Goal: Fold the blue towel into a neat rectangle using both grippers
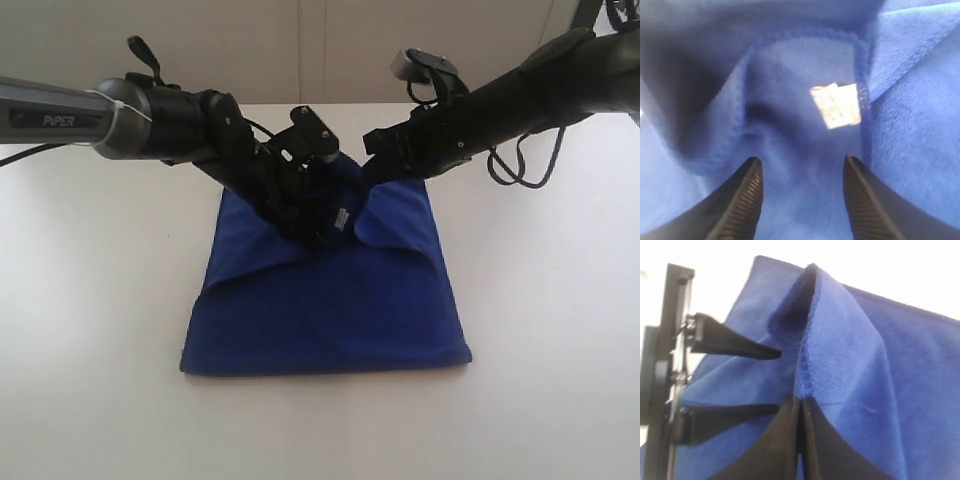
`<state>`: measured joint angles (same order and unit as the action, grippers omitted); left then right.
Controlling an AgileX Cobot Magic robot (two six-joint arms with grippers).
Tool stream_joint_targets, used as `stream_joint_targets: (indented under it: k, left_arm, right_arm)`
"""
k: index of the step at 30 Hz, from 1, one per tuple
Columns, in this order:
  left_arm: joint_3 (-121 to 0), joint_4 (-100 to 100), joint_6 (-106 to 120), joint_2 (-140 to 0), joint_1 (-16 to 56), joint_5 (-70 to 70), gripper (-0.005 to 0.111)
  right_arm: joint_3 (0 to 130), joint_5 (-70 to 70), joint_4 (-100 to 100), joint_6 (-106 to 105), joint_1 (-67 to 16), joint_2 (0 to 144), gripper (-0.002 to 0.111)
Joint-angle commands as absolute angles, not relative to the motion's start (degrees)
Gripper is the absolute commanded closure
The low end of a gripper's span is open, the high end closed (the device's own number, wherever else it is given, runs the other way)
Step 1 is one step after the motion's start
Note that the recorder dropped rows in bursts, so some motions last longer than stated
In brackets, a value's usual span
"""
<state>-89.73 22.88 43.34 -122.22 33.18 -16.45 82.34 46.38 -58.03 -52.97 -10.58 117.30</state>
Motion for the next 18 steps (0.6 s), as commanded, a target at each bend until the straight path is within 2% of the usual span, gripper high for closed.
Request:
stream_joint_targets:
  k: [1, 9, 14, 18]
  left_arm:
    - [-89.8, 22.7, 43.5, -119.7, 31.0, -22.1, 0.052]
    - [-89.8, 23.1, 43.4, -119.3, 26.7, -27.1, 0.052]
    - [-89.8, 23.6, 43.4, -119.3, 26.7, -27.1, 0.052]
    - [-89.8, 32.3, 45.7, -119.3, 26.9, -26.2, 0.052]
  right_arm:
    - [82.7, 52.2, -58.2, -54.4, -12.2, 116.9, 0.108]
    - [83.6, 53.9, -58.4, -55.3, -16.6, 120.0, 0.108]
    - [86.9, 52.6, -56.6, -50.5, -12.0, 117.9, 0.108]
    - [87.5, 50.6, -50.6, -48.1, -8.3, 117.6, 0.108]
